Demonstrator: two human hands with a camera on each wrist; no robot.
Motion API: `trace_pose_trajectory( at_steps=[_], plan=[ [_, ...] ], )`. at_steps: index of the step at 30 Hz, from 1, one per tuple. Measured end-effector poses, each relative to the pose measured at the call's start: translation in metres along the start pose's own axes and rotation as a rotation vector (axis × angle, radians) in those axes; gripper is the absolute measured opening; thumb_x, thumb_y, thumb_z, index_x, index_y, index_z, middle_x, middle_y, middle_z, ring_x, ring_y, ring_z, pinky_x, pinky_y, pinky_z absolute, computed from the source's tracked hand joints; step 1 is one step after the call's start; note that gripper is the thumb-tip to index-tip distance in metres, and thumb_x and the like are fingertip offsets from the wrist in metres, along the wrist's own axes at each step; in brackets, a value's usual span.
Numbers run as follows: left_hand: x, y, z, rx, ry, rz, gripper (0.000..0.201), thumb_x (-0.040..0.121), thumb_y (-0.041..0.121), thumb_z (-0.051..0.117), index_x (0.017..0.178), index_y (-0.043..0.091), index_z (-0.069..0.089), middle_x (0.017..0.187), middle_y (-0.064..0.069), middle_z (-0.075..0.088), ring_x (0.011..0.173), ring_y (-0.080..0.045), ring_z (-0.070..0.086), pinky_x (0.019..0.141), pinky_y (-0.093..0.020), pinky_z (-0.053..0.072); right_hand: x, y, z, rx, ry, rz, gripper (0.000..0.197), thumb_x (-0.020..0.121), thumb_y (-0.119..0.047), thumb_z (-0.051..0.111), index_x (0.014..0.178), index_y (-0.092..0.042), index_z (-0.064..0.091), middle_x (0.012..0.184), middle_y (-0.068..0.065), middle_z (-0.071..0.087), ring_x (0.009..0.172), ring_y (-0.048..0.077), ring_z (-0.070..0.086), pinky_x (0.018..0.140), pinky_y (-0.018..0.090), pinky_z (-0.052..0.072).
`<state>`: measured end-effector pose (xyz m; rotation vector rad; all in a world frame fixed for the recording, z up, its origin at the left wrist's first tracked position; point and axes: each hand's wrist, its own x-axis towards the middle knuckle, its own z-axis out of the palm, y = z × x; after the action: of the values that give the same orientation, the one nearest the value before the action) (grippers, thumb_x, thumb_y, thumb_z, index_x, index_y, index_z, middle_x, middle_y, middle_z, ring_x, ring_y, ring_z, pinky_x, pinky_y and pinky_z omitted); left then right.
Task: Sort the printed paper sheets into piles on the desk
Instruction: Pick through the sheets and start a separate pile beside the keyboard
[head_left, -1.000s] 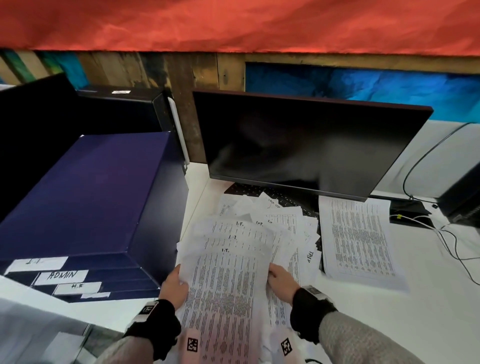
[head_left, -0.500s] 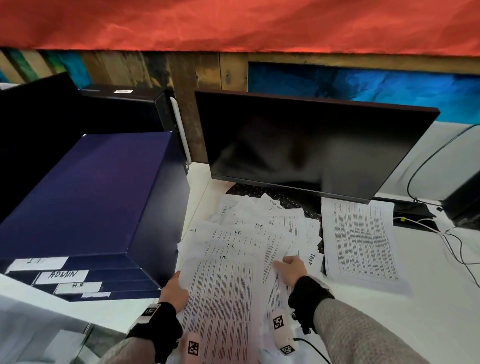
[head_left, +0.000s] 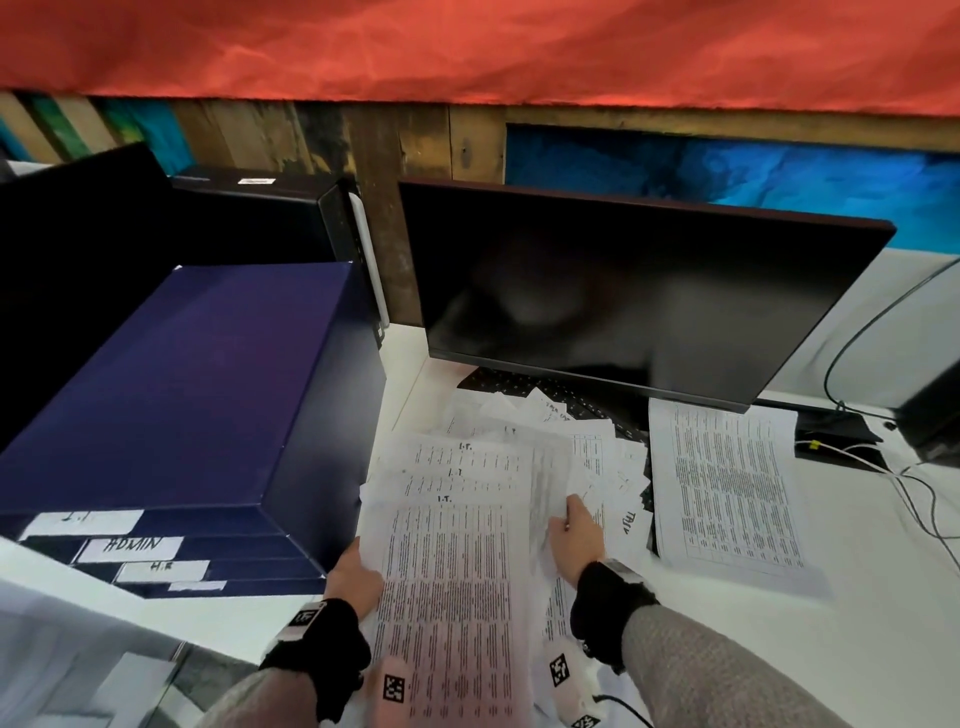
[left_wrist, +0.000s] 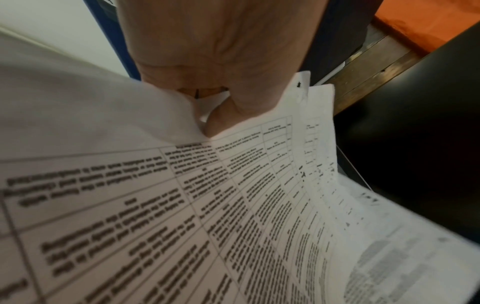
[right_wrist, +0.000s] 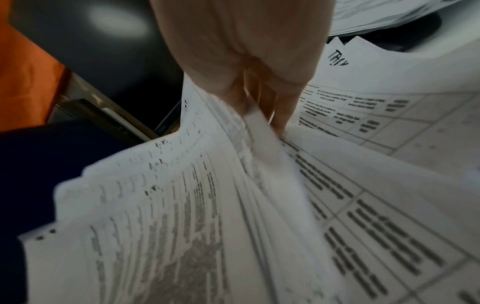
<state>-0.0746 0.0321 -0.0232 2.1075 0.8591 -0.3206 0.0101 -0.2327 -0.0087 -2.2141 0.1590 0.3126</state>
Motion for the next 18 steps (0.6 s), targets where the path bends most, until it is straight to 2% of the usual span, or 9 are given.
trace_pose_trajectory(
  at_steps=[3,6,8,10,12,14,15,16,18],
  plan=[
    [0.005,-0.001,0.002,-0.018,0.012,-0.015,0.041,0.079,-0.003,0.046,0.116,0.012,0.056,0.110,-0.015,0.065,0.105,-0.034,0.057,0.095,-0.035,0.045,-0.006,-0.015,-0.022,0.161,0.291,-0.033,0.005,0.097,-0.004,0.036,0.099,-0.008,0.038,0.061,0.001,0.041,0.058,0.020,0.042,0.052,0.028,0.031],
    [0.005,0.000,0.003,0.009,0.033,-0.041,0.041,0.082,-0.001,0.045,0.121,0.011,0.052,0.115,-0.017,0.063,0.107,-0.035,0.056,0.092,-0.034,0.043,-0.001,-0.031,-0.067,0.394,0.543,-0.038,0.012,0.098,-0.006,0.035,0.109,-0.006,0.042,0.068,-0.002,0.044,0.060,0.017,0.043,0.060,0.028,0.032],
    [0.005,0.002,0.003,0.003,0.040,-0.066,0.040,0.085,0.001,0.046,0.124,0.009,0.048,0.118,-0.018,0.061,0.108,-0.035,0.055,0.092,-0.033,0.041,0.012,-0.033,-0.097,0.580,0.703,-0.036,0.017,0.097,-0.002,0.037,0.110,-0.006,0.046,0.079,-0.003,0.048,0.074,0.018,0.048,0.073,0.024,0.036],
    [0.006,0.002,0.004,-0.001,0.048,-0.077,0.039,0.086,0.003,0.047,0.125,0.007,0.045,0.118,-0.019,0.060,0.108,-0.036,0.055,0.091,-0.033,0.041,0.027,-0.029,-0.122,0.677,0.826,-0.022,0.026,0.094,0.003,0.037,0.118,0.000,0.047,0.101,0.006,0.054,0.097,0.019,0.050,0.084,0.020,0.036],
    [0.006,0.003,0.004,-0.018,0.046,-0.075,0.039,0.087,0.004,0.047,0.125,0.007,0.044,0.117,-0.020,0.061,0.106,-0.035,0.056,0.089,-0.032,0.040,0.036,-0.020,-0.133,0.696,0.809,0.007,0.032,0.092,0.005,0.037,0.123,0.000,0.046,0.113,0.006,0.052,0.103,0.018,0.049,0.090,0.023,0.038],
    [0.005,0.005,0.004,-0.038,0.041,-0.060,0.038,0.087,0.004,0.047,0.125,0.007,0.044,0.117,-0.018,0.061,0.104,-0.034,0.056,0.087,-0.031,0.040,0.039,-0.006,-0.118,0.688,0.670,0.056,0.024,0.088,0.005,0.039,0.100,-0.012,0.051,0.097,0.005,0.053,0.089,0.018,0.048,0.076,0.027,0.041],
    [0.006,0.005,0.004,-0.051,0.038,-0.048,0.038,0.087,0.004,0.046,0.126,0.007,0.044,0.118,-0.018,0.061,0.105,-0.033,0.055,0.087,-0.031,0.039,0.037,0.000,-0.104,0.663,0.567,0.102,0.021,0.083,0.000,0.043,0.088,-0.019,0.049,0.084,0.001,0.050,0.078,0.017,0.047,0.066,0.028,0.039],
    [0.006,0.006,0.005,-0.060,0.039,-0.035,0.039,0.088,0.004,0.045,0.127,0.007,0.044,0.119,-0.019,0.060,0.105,-0.033,0.054,0.088,-0.031,0.039,0.036,0.010,-0.085,0.633,0.448,0.158,0.015,0.077,-0.009,0.047,0.085,-0.022,0.048,0.077,-0.003,0.045,0.069,0.014,0.043,0.061,0.025,0.035],
    [0.004,0.011,0.005,-0.102,0.038,-0.029,0.037,0.091,0.007,0.043,0.128,0.007,0.044,0.122,-0.019,0.058,0.104,-0.032,0.052,0.091,-0.032,0.038,0.041,0.042,-0.042,0.524,0.225,0.257,0.035,0.070,-0.018,0.049,0.104,-0.020,0.050,0.076,-0.007,0.042,0.066,0.009,0.040,0.059,0.022,0.031]
  ],
)
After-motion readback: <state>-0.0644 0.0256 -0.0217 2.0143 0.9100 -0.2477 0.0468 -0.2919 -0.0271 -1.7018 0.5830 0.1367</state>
